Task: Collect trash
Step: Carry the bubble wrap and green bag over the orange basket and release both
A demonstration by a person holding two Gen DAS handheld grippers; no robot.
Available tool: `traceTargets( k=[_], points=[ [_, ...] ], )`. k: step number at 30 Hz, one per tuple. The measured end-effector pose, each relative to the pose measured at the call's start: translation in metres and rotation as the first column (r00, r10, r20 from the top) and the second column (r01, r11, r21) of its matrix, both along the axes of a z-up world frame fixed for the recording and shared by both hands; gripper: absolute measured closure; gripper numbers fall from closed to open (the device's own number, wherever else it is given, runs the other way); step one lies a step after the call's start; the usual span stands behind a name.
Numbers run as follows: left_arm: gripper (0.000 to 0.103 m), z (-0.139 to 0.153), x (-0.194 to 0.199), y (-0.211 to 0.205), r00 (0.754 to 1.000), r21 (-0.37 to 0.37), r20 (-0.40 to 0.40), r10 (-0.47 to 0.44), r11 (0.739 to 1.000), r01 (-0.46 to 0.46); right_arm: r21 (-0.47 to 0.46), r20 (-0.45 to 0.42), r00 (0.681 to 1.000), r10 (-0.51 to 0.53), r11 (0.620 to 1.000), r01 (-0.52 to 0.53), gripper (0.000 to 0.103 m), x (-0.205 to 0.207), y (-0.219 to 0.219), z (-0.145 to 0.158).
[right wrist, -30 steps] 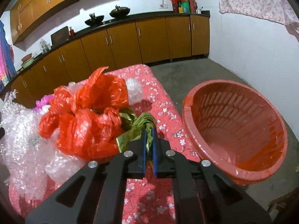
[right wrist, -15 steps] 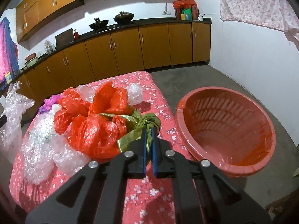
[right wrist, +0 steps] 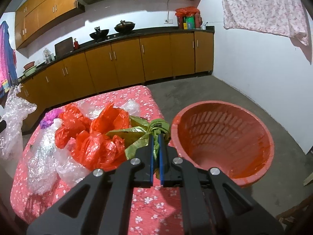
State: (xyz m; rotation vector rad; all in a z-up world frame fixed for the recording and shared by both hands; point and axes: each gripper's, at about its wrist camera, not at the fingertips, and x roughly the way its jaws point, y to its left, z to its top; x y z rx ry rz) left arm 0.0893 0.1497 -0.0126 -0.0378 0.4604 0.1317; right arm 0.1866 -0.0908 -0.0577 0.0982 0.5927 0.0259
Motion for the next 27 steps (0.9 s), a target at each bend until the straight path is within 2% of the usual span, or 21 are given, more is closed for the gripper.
traceTargets(
  k=[14,27],
  points=[
    [0.096,0.009,0.008,-0.032,0.994,-0.009,0.018,-0.104,0.994,0.104,-0.013,0.016,0.997,-0.075,0.997,0.075,0.097,-0.016,-0.034,0.006],
    [0.096,0.009,0.024,-0.081,0.976,-0.018,0.003,-0.218,0.976,0.218,0.008,0.018,0.987,-0.158,0.987,0.158,0.097,-0.017,-0.068,0.004]
  ],
)
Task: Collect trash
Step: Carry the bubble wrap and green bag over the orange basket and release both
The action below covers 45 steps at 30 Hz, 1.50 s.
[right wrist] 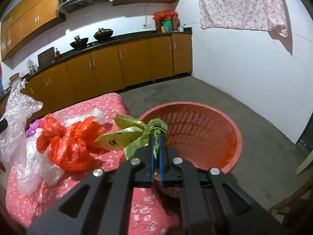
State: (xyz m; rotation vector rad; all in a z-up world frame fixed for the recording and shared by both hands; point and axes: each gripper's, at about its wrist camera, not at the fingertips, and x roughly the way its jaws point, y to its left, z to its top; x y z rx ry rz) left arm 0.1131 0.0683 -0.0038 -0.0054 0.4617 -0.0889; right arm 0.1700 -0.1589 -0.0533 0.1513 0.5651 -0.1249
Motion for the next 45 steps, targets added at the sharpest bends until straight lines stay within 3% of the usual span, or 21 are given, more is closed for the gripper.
traceTargets(
  k=[11,22,32,38,41,43,45],
  points=[
    [0.096,-0.001,0.023,-0.066,0.987,-0.022,-0.018,-0.162,0.987,0.161,0.027,0.027,0.992,-0.123,0.992,0.122,0.097,0.009,-0.049,0.008],
    [0.096,-0.013,0.055,-0.148,0.941,-0.032,-0.064,-0.332,0.943,0.33,0.065,0.016,0.978,-0.209,0.976,0.207,0.097,0.024,-0.089,0.001],
    [0.096,-0.033,0.08,-0.191,0.905,-0.037,-0.121,-0.407,0.913,0.405,0.114,0.005,0.971,-0.238,0.965,0.236,0.097,0.039,-0.112,-0.012],
    [0.095,-0.039,0.093,-0.21,0.899,-0.048,-0.143,-0.413,0.911,0.41,0.145,0.013,0.977,-0.214,0.967,0.21,0.092,0.046,-0.115,-0.016],
    [0.086,-0.041,0.1,-0.212,0.901,-0.066,-0.157,-0.404,0.915,0.398,0.153,0.021,0.98,-0.198,0.969,0.192,0.086,0.048,-0.116,-0.016],
    [0.063,-0.042,0.101,-0.21,0.903,-0.068,-0.157,-0.399,0.917,0.394,0.147,0.025,0.98,-0.199,0.97,0.194,0.074,0.047,-0.116,-0.016],
    [0.059,-0.043,0.099,-0.21,0.908,-0.059,-0.15,-0.39,0.921,0.386,0.136,0.026,0.978,-0.207,0.97,0.202,0.072,0.044,-0.117,-0.016]
  ],
)
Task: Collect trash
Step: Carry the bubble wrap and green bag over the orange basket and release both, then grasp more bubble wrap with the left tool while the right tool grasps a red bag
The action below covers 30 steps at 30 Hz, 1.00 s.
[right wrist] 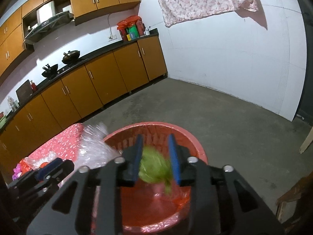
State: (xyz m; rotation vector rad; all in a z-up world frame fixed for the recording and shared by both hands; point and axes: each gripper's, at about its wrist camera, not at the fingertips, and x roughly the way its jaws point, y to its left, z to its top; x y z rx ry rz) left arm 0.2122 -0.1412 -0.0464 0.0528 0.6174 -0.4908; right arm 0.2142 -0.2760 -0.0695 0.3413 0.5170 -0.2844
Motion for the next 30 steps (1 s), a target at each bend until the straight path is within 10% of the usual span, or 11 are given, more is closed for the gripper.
traceTargets(
  k=[13,20,30],
  points=[
    [0.024,0.027,-0.038,0.069,0.977,0.002,0.091,0.191,0.981,-0.192,-0.09,0.044,0.999,-0.024,0.996,0.028,0.015,-0.032,0.022,0.009],
    [0.01,0.038,-0.067,0.127,0.935,0.019,0.151,0.32,0.945,-0.327,-0.118,0.073,0.995,0.074,0.991,-0.065,0.008,-0.033,0.068,0.024],
    [0.006,0.02,-0.093,0.234,0.815,0.078,0.14,0.562,0.815,-0.575,-0.104,0.074,0.976,0.205,0.975,-0.197,0.008,-0.03,0.138,0.025]
  ],
)
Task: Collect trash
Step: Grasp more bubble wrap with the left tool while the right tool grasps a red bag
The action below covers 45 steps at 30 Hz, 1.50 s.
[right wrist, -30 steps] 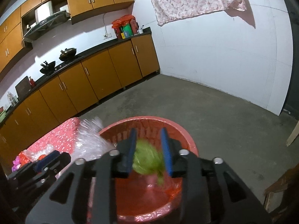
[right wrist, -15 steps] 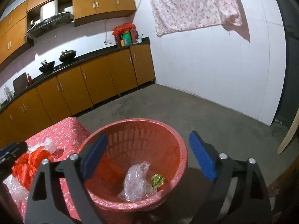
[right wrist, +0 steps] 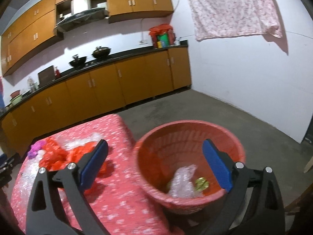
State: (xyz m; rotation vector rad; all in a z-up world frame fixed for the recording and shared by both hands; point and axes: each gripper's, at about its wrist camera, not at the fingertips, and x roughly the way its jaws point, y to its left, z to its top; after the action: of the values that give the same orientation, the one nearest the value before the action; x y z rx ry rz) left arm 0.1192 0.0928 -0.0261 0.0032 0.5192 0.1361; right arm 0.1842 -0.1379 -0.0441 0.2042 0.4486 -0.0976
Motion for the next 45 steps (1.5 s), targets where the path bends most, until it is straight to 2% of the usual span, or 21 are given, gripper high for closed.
traceTargets(
  k=[3,7,12,15,17,18,20,23,25,30,34,45],
  points=[
    [0.007,-0.016,-0.003,0.023,0.998,-0.022,-0.056,0.035,0.999,-0.036,-0.01,-0.011,0.999,0.044,0.999,-0.044,0.008,0.0,0.021,-0.003],
    [0.023,-0.039,-0.002,0.042,0.99,-0.057,-0.133,0.036,0.997,-0.044,-0.025,-0.019,0.996,0.088,0.996,-0.089,0.008,-0.002,0.048,-0.005],
    [0.025,-0.055,0.001,0.053,0.984,-0.074,-0.174,0.031,0.996,-0.045,-0.039,-0.021,0.993,0.118,0.992,-0.118,0.008,-0.007,0.068,-0.004],
    [0.032,-0.063,0.004,0.053,0.979,-0.077,-0.202,0.025,0.996,-0.041,-0.04,-0.032,0.991,0.127,0.991,-0.129,0.008,-0.004,0.074,-0.005],
    [0.046,-0.069,0.005,0.055,0.975,-0.094,-0.22,0.019,0.995,-0.041,-0.044,-0.04,0.99,0.135,0.99,-0.137,0.008,-0.003,0.077,-0.006],
    [0.05,-0.069,0.005,0.055,0.975,-0.1,-0.223,0.018,0.994,-0.041,-0.045,-0.043,0.99,0.138,0.989,-0.14,0.008,-0.003,0.077,-0.006],
    [0.069,-0.071,0.003,0.056,0.974,-0.117,-0.225,0.005,0.993,-0.032,-0.05,-0.051,0.989,0.142,0.988,-0.145,0.008,0.001,0.079,-0.007],
    [0.085,-0.068,-0.001,0.055,0.978,-0.118,-0.21,-0.013,0.993,-0.012,-0.046,-0.06,0.988,0.145,0.988,-0.148,0.008,0.003,0.081,-0.01],
    [0.089,-0.065,-0.002,0.055,0.98,-0.115,-0.196,-0.017,0.993,-0.006,-0.041,-0.066,0.987,0.148,0.988,-0.151,0.008,0.005,0.081,-0.012],
    [0.091,-0.049,-0.005,0.059,0.99,-0.128,-0.143,-0.021,0.992,0.002,-0.047,-0.084,0.981,0.174,0.983,-0.178,0.009,0.009,0.088,-0.017],
    [0.091,-0.038,-0.006,0.063,0.994,-0.126,-0.106,-0.012,0.992,-0.001,-0.043,-0.107,0.972,0.209,0.976,-0.215,0.02,0.015,0.097,-0.023],
    [0.091,-0.031,-0.002,0.075,0.997,-0.109,-0.075,0.034,0.993,-0.042,-0.045,-0.147,0.952,0.267,0.96,-0.276,0.021,0.04,0.134,-0.035]
  ],
)
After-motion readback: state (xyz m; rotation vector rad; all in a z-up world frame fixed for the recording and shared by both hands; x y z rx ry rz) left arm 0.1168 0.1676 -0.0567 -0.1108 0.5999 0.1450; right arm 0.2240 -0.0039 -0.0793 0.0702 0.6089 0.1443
